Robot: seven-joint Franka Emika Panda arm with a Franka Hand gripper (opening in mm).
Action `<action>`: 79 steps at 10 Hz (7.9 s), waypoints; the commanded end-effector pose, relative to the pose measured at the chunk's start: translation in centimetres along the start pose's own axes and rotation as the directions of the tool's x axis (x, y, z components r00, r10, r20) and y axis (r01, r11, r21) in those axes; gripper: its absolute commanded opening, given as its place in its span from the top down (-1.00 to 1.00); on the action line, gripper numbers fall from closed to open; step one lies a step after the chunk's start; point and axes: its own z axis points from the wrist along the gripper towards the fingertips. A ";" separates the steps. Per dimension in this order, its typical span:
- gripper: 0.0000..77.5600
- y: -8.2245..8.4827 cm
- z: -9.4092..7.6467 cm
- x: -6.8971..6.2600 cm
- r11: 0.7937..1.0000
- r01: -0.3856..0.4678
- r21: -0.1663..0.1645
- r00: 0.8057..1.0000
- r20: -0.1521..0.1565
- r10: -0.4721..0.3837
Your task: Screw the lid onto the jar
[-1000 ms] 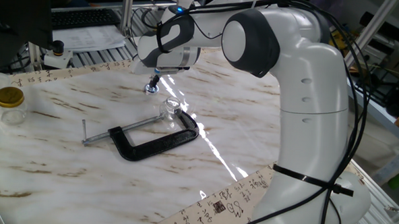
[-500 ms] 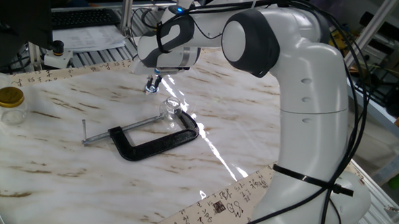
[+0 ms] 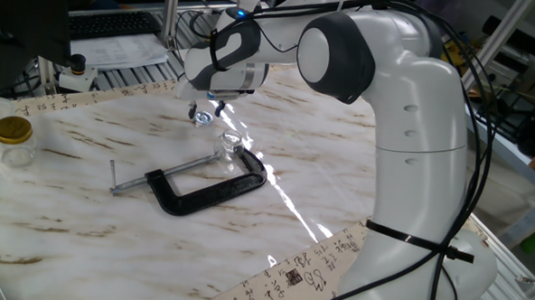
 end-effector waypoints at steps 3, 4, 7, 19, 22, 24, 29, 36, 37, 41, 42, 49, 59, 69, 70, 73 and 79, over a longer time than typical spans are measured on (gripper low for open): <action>-1.00 0.0 -0.1 -0.1 1.000 -0.001 -0.001 1.000 0.004 0.001; -1.00 0.0 -0.1 -0.1 1.000 -0.001 -0.001 1.000 0.004 0.001; -1.00 -0.3 1.6 0.1 1.000 0.007 -0.010 1.000 0.020 -0.006; -1.00 0.3 1.3 0.1 1.000 -0.006 0.020 1.000 0.025 0.005; -1.00 0.4 1.2 -0.2 1.000 -0.005 0.019 1.000 0.024 0.005; -1.00 0.4 1.3 -0.4 1.000 -0.008 0.018 1.000 0.021 0.008; -1.00 0.4 1.3 -0.4 1.000 -0.001 0.018 1.000 0.019 0.001; -1.00 0.2 1.6 -0.3 1.000 0.006 0.016 1.000 -0.015 -0.006; -1.00 0.2 1.6 -0.3 1.000 0.005 0.018 1.000 -0.021 -0.005; -1.00 0.3 1.2 -0.5 1.000 -0.006 0.017 1.000 -0.030 0.006; -1.00 0.3 1.1 -0.6 1.000 -0.006 0.018 0.999 -0.032 0.006; -1.00 0.4 1.1 -1.0 1.000 0.001 0.020 0.999 -0.046 0.000; 0.97 0.3 1.2 -0.8 1.000 0.004 0.018 0.999 -0.048 -0.003; 0.97 0.3 1.2 -0.5 1.000 -0.010 0.024 1.000 0.004 0.010; 0.97 0.3 1.2 -0.5 1.000 -0.009 0.025 1.000 0.004 0.009; 0.97 0.3 1.2 -0.5 1.000 -0.012 0.026 1.000 0.004 0.012; -1.00 0.3 1.3 -0.5 1.000 -0.014 0.026 1.000 0.002 0.014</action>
